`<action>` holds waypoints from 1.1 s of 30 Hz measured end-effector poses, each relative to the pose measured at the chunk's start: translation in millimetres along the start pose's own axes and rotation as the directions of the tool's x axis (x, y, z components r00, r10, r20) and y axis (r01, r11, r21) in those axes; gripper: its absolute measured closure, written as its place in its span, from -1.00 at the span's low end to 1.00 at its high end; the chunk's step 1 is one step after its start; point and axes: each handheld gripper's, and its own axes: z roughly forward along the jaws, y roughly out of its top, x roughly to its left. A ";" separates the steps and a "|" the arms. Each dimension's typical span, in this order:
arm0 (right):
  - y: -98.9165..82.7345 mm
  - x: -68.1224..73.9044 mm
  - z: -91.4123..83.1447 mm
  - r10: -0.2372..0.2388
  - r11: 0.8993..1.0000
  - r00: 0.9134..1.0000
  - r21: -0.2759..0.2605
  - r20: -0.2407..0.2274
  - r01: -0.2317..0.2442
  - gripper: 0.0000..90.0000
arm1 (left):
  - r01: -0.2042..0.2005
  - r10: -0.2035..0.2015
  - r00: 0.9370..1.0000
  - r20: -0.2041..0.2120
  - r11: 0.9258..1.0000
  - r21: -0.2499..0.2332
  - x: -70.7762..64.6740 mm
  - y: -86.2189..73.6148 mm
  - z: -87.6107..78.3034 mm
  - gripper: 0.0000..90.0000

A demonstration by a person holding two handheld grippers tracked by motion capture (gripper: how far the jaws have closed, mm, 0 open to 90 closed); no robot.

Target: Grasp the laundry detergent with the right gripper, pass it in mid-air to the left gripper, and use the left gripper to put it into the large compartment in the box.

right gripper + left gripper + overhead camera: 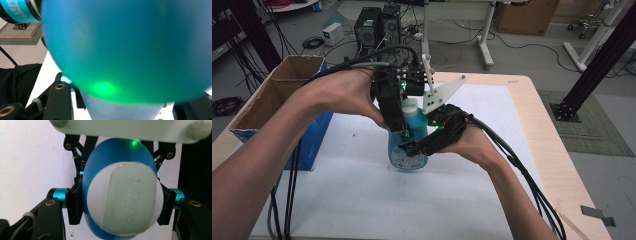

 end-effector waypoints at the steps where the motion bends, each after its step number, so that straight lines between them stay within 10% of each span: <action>1: 0.0 0.0 0.0 0.000 1.000 1.000 0.000 0.000 0.000 -0.07 | 0.000 0.000 1.000 0.000 1.000 0.000 0.0 0.0 0.0 -0.16; 25: 2.1 8.1 -29.2 0.033 0.997 0.998 0.072 0.048 -0.037 -0.39 | 0.051 -0.050 0.998 -0.028 0.998 0.027 3.3 -14.0 -33.6 -0.16; 33: -22.3 18.5 -72.0 0.069 0.958 0.979 0.261 0.189 -0.118 -0.50 | 0.120 -0.117 0.991 -0.064 0.992 0.045 15.3 -27.1 -78.3 -0.16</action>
